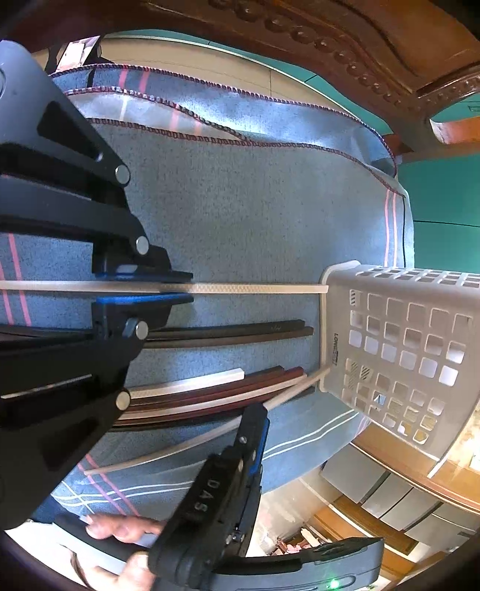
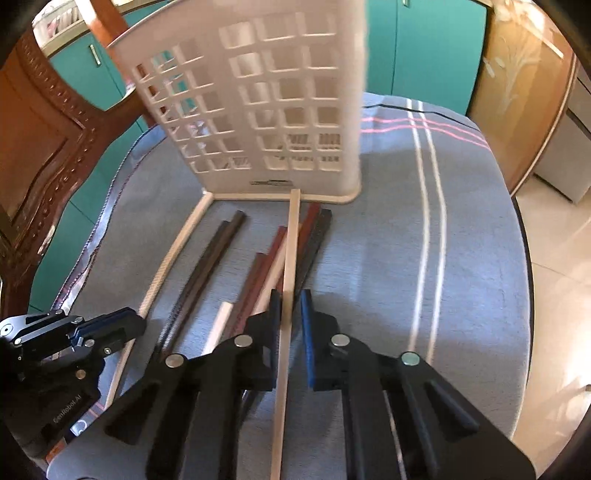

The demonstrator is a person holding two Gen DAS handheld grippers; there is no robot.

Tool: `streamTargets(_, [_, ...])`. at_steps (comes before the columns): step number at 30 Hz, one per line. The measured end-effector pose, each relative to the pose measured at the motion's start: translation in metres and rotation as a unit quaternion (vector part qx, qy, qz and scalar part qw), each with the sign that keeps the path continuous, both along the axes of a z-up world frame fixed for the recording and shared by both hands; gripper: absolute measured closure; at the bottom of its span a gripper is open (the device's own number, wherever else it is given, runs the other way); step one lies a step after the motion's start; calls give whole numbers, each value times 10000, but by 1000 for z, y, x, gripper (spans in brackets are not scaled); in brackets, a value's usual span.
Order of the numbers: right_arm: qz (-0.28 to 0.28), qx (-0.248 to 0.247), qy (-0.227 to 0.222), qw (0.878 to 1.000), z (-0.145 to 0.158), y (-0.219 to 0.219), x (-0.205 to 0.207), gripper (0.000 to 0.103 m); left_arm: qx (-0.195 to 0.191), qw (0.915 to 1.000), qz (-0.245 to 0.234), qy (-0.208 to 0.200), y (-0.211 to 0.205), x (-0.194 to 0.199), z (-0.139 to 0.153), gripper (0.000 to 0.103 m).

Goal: Organize utensils
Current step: 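Close the left gripper on a white chopstick while the right gripper grasps a light wooden chopstick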

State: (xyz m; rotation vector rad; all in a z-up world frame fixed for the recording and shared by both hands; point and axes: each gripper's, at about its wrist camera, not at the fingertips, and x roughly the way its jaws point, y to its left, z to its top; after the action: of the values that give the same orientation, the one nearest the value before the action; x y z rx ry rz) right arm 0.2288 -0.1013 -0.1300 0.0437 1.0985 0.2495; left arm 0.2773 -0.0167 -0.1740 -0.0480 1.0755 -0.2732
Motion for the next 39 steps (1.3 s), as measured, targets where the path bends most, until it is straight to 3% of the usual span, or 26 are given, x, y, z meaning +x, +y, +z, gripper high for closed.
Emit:
streamTargets(6, [-183, 49, 106, 9998, 4, -30, 0, 91, -4, 10000, 5, -50, -1, -1, 2, 96])
streamTargets(14, [-386, -69, 81, 9992, 6, -43, -1, 82, -121, 9997, 38, -190, 2, -4, 8, 96])
streamTargets(18, [-387, 33, -39, 9992, 9, -48, -2, 66, -90, 9997, 82, -226, 3, -3, 8, 96])
streamTargets(23, [-306, -34, -6, 9995, 5, -42, -1, 59, 53, 9995, 291, -113, 9, 2, -1, 96])
streamTargets(29, [-239, -107, 38, 9996, -4, -36, 1, 60, -40, 9994, 347, -8, 14, 5, -5, 96])
streamTargets(33, [-163, 61, 55, 9998, -2, -36, -3, 87, -121, 9992, 370, 18, 17, 6, -6, 96])
streamTargets(39, [-377, 196, -9, 9991, 5, -51, -5, 91, -106, 9989, 452, -83, 19, 7, -2, 96])
